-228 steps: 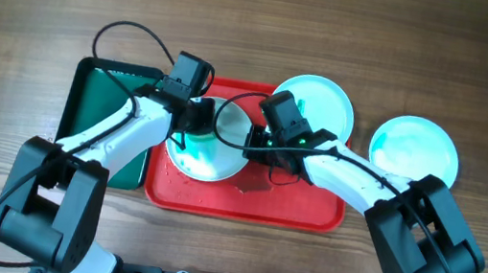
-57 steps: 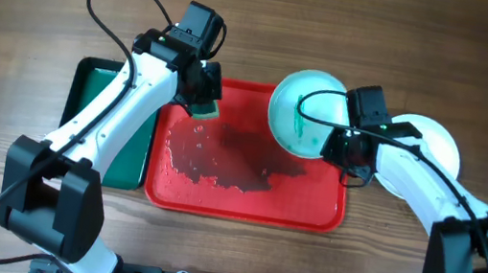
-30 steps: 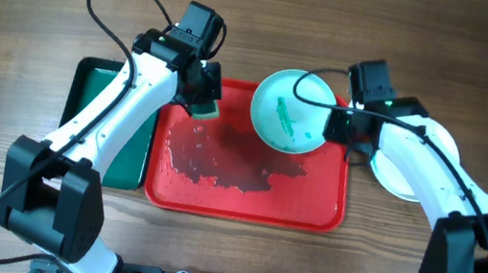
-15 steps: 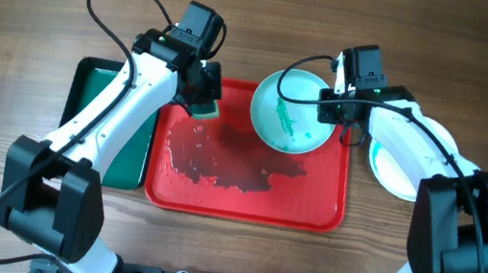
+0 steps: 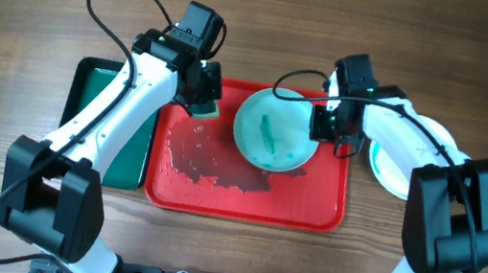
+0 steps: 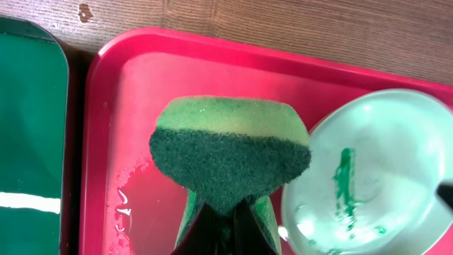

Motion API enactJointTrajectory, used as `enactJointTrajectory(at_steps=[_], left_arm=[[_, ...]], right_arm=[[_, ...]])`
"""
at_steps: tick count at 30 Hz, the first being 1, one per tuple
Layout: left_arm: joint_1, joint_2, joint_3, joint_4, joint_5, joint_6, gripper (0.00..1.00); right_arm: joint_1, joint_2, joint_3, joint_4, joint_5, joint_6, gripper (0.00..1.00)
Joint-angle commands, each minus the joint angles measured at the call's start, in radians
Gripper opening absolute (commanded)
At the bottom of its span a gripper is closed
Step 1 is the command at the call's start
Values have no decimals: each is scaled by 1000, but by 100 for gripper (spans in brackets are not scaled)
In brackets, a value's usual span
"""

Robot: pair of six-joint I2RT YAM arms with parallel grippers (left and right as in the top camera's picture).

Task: Clean dirty plates on tray and stack at the side
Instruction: 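Grip the last plate with the right gripper and pull it to tray center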

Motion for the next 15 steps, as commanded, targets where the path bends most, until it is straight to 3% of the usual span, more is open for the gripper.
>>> enactJointTrajectory(at_steps=[1, 4, 5, 6, 10, 15], left_arm=[[-5, -5, 10, 3, 11, 4, 4], [-5, -5, 10, 3, 11, 5, 4], [-5, -5, 10, 3, 12, 4, 4], [-5, -5, 10, 2, 12, 5, 4], [-5, -5, 10, 2, 12, 5, 4], [-5, -5, 10, 1, 12, 4, 4]], right_arm=[[86, 2, 0, -77, -78, 246, 4], [170, 2, 2, -73, -78, 310, 5], [194, 2, 3, -53, -63, 308, 10], [205, 2, 3, -37, -39, 305, 22], [190, 2, 3, 18, -23, 195, 36], [184, 12, 3, 108, -35, 40, 34]])
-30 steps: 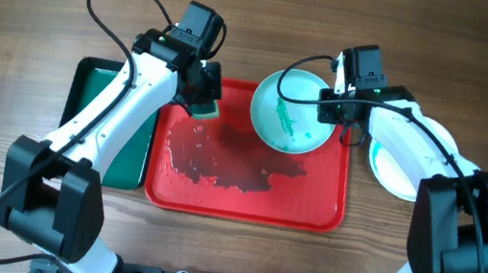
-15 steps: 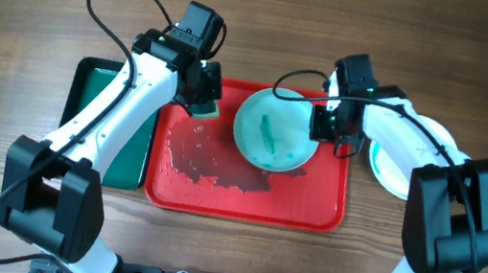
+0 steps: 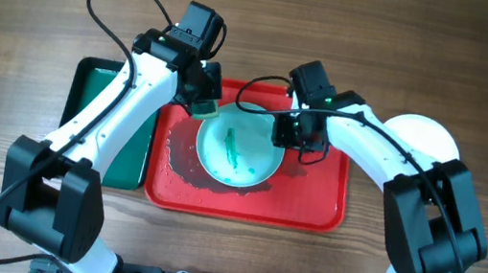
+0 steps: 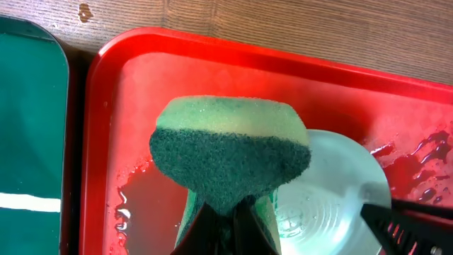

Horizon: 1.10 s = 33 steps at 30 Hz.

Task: Clean dirty plates on tray and stack at the side
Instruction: 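Grip the last plate with the right gripper and pull it to tray center, then scrub the last plate with the sponge in the left gripper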

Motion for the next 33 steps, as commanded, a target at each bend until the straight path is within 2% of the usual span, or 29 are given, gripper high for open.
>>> enactJointTrajectory(at_steps=[1, 6, 12, 17, 22, 25, 33], left_arm=[[-5, -5, 10, -2, 12, 4, 4], [-5, -5, 10, -28, 12, 4, 4], [-5, -5, 0, -26, 24, 4, 4], [-5, -5, -87, 33, 29, 10, 4], [-5, 0, -204, 191, 187, 222, 4], [-13, 18, -257, 234, 187, 265, 4], [-16, 137, -282, 233, 200, 272, 4]], right_arm=[[0, 19, 3, 23, 2, -108, 29], [0, 30, 3, 10, -36, -67, 4], [1, 35, -2, 12, -35, 142, 4], [1, 69, -2, 31, -78, 104, 4], [1, 77, -2, 58, -144, 29, 4], [1, 77, -2, 61, -174, 29, 4], [1, 77, -2, 66, -174, 30, 4]])
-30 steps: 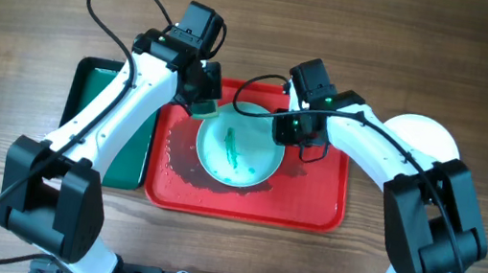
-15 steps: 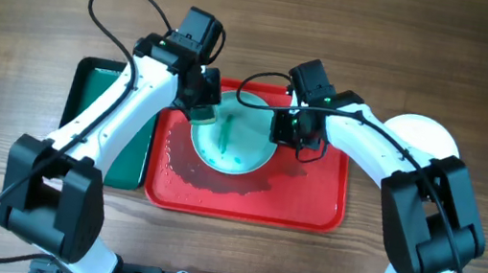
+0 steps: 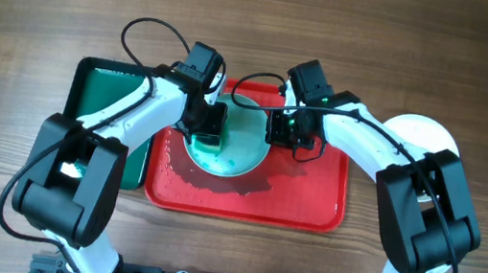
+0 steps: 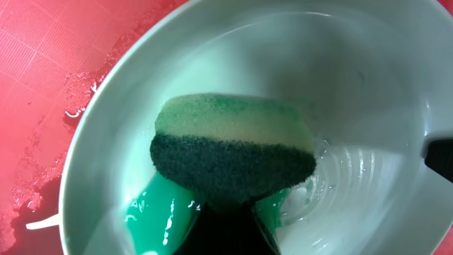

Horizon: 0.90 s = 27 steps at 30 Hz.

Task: Clean dirty plates on tray and stack at the side
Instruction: 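Scrub the last plate with the sponge in the left gripper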

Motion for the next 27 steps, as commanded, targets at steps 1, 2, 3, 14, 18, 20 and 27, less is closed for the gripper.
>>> enactJointTrajectory(at_steps=[1, 2, 3, 14, 18, 20, 27], left_arm=[[-5, 55, -15, -16, 61, 33, 4], [-6, 52, -14, -23, 159, 84, 4], [-5, 51, -12, -31, 341, 157, 4], [51, 51, -12, 147, -102, -171, 4], [53, 51, -12, 157, -305, -252, 4], [51, 51, -12, 101, -304, -259, 4], [-17, 51, -12, -138, 93, -68, 4]], right_arm=[[2, 26, -2, 4, -26, -16, 4], [1, 26, -2, 6, -26, -16, 4], [1, 26, -2, 8, -26, -16, 4], [1, 26, -2, 9, -26, -16, 4], [1, 26, -2, 9, -26, -16, 4], [1, 26, -2, 10, -26, -15, 4], [1, 26, -2, 13, -26, -14, 4]])
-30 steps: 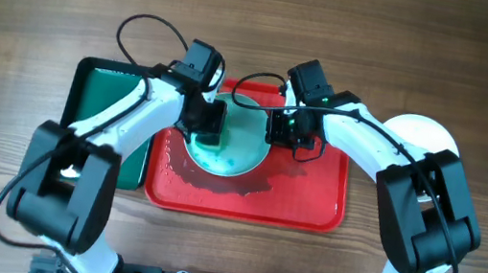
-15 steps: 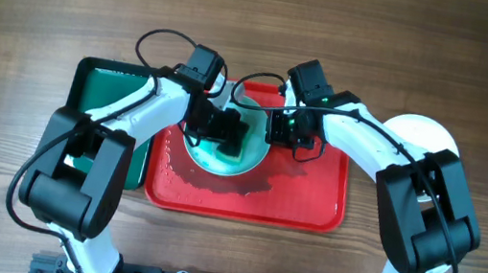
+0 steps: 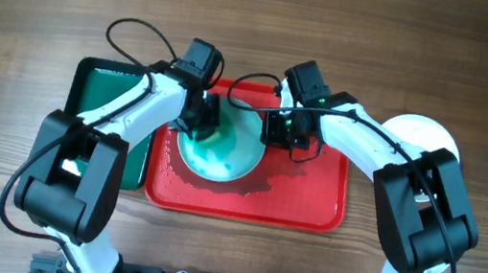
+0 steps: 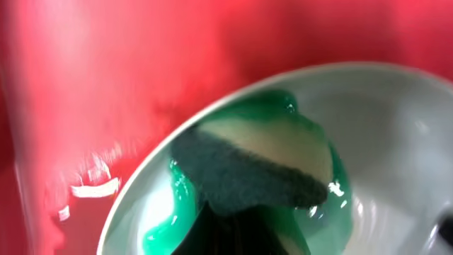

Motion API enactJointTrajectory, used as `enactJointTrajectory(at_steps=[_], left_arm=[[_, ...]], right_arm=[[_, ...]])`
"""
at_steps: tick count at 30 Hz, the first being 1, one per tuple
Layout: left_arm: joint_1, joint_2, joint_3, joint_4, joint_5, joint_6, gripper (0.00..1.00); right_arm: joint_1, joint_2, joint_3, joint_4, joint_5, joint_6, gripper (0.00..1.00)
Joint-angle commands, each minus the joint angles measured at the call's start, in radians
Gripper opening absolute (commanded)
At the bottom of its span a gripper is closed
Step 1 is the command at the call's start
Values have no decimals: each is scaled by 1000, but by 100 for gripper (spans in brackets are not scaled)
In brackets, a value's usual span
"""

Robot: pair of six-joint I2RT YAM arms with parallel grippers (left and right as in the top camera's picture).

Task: Clean dirty plates on tray and stack at the side
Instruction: 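Scrub the last plate with the sponge in the left gripper, then lift the last plate with the right gripper and stack it on the pile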

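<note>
A white plate (image 3: 222,153) smeared with green soap lies on the red tray (image 3: 311,205). My left gripper (image 3: 202,117) is shut on a yellow-and-green sponge (image 4: 255,166), which presses into the plate near its back left rim. Green foam (image 4: 166,212) spreads around the sponge. In the left wrist view the gripper (image 4: 244,223) shows only as dark fingers under the sponge. My right gripper (image 3: 276,130) is at the plate's right rim and looks shut on it.
Another white plate (image 3: 426,135) lies on the table right of the tray, partly under the right arm. A dark green tray (image 3: 95,95) sits to the left of the red one. Water is pooled on the red tray's front left (image 3: 181,171).
The sponge has moved from the plate's middle to its back left rim. Green soap now covers more of the plate. The right gripper stays at the plate's right rim.
At first the right gripper held the green-streaked plate over the tray's right side, and the left held the sponge above the back left corner. Then the plate was at the tray's middle. After that the sponge was inside the plate, and now the soap is smeared wide.
</note>
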Motion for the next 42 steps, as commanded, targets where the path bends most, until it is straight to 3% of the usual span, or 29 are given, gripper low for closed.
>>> enactJointTrajectory(at_steps=[1, 4, 11, 13, 17, 21, 23, 27, 33, 36, 42], left_arm=[[-34, 33, -39, -80, 254, 193, 4], [-45, 33, -34, -58, 468, 311, 4], [-44, 33, -33, 153, 464, 260, 4], [-44, 33, -33, 220, 362, 195, 4], [-44, 33, -10, 223, -42, 41, 4], [-44, 33, 140, 10, -330, 34, 4], [-43, 33, 215, -87, -384, 34, 4], [-13, 31, 352, -261, -355, -15, 4], [92, 31, 373, -285, -170, -14, 4], [128, 32, 373, -286, -129, -14, 4], [125, 35, 373, -282, -130, -13, 4]], right_arm=[[-7, 19, -2, -5, 10, -2, 4], [-7, 19, -2, -5, 10, -1, 4], [-7, 19, -2, -5, 10, -1, 4], [-7, 19, -2, -5, 10, -1, 4], [-7, 19, -2, -6, 11, -1, 4], [-7, 19, -2, -8, 11, -2, 4], [-7, 19, -2, -10, 18, -1, 4], [-7, 19, -2, -13, 18, -1, 4], [-9, -69, -2, -117, 55, -6, 4], [-8, -173, -2, -206, 203, -8, 4], [68, -382, -2, -357, 726, 30, 4]])
